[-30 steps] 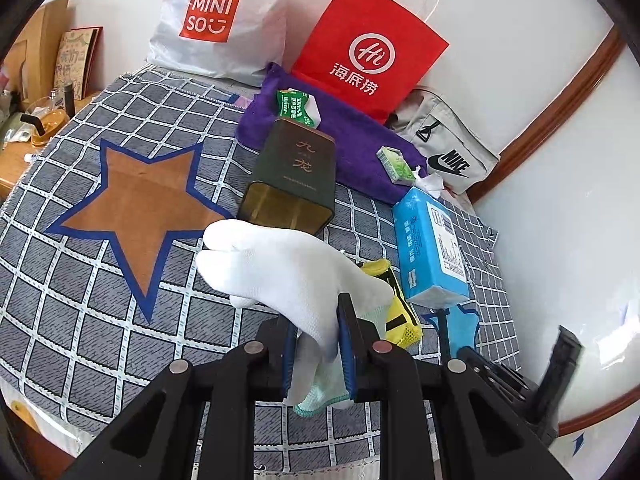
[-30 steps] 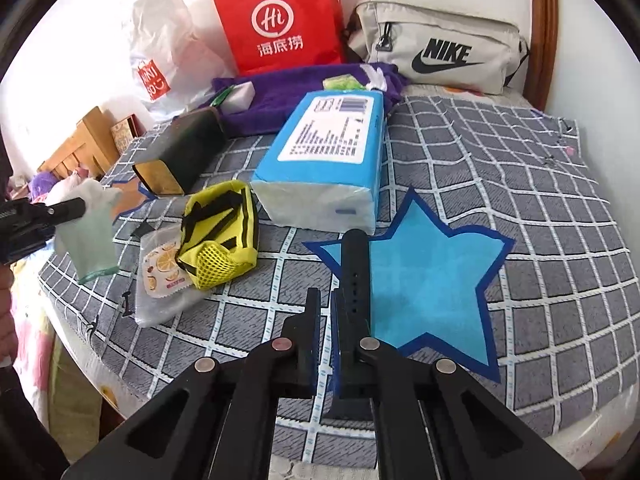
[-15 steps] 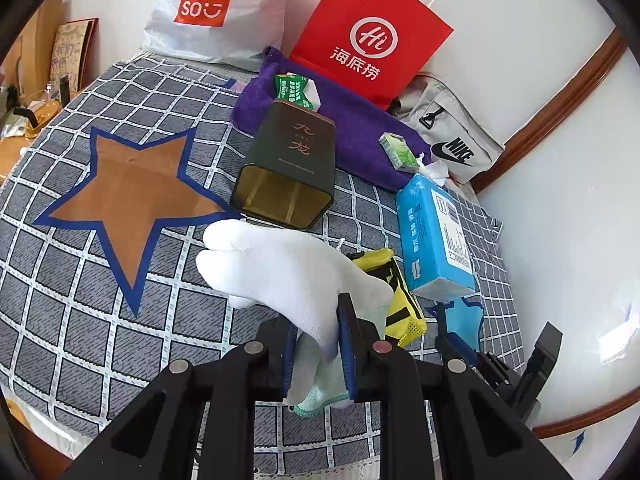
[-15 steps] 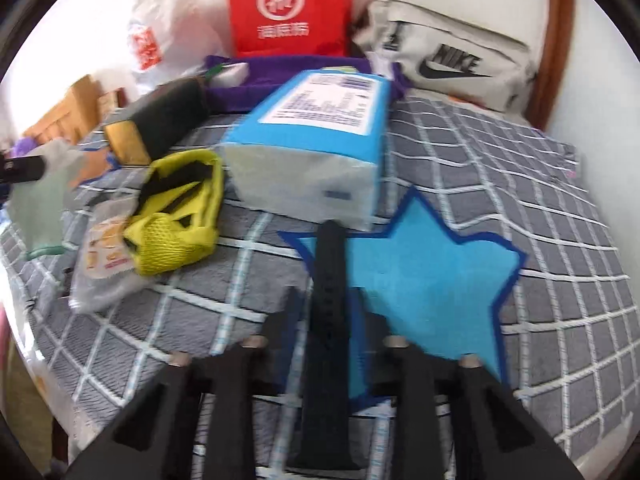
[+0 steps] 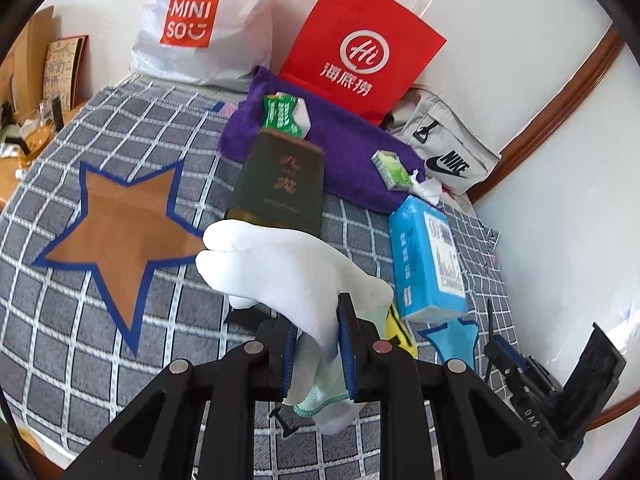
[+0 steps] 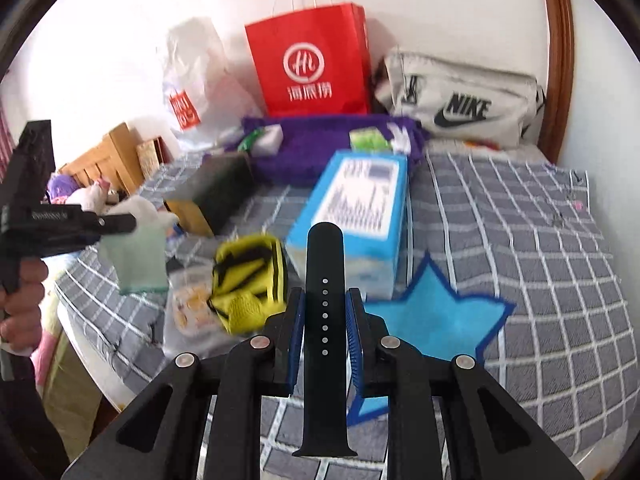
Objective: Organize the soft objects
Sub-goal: 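Carry the glove and the strap toward the purple towel with both grippers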
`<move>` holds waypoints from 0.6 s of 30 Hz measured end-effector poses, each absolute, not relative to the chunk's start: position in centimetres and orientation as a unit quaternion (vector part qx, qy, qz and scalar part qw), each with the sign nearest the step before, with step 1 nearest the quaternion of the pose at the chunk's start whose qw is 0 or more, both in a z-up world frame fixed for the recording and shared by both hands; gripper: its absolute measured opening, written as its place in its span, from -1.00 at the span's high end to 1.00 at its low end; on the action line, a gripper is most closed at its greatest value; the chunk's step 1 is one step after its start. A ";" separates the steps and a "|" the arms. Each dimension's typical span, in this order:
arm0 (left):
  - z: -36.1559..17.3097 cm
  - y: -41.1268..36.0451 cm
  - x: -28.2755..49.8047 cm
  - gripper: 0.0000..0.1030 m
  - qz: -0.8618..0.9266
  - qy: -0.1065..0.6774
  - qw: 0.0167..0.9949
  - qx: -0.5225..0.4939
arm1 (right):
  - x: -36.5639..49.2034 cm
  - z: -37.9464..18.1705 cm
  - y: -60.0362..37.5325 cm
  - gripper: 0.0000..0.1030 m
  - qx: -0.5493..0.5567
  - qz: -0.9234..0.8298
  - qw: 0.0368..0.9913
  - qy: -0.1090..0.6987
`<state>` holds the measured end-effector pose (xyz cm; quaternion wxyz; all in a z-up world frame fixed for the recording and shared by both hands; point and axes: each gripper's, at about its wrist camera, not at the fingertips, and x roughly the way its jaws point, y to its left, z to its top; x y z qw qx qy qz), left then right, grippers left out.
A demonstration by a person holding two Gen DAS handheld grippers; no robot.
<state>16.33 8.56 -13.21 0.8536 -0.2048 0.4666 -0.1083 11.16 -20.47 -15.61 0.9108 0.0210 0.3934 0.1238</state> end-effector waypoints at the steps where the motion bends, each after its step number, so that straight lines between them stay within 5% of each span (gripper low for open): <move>1: -12.8 8.5 16.6 0.64 -0.108 0.464 0.856 -0.202 | 11.5 -15.3 -20.5 0.61 0.021 0.124 0.912 0.392; 18: -7.3 7.6 23.0 0.64 -0.098 0.425 0.886 -0.154 | 20.2 -9.2 -19.0 0.61 0.018 0.157 0.926 0.343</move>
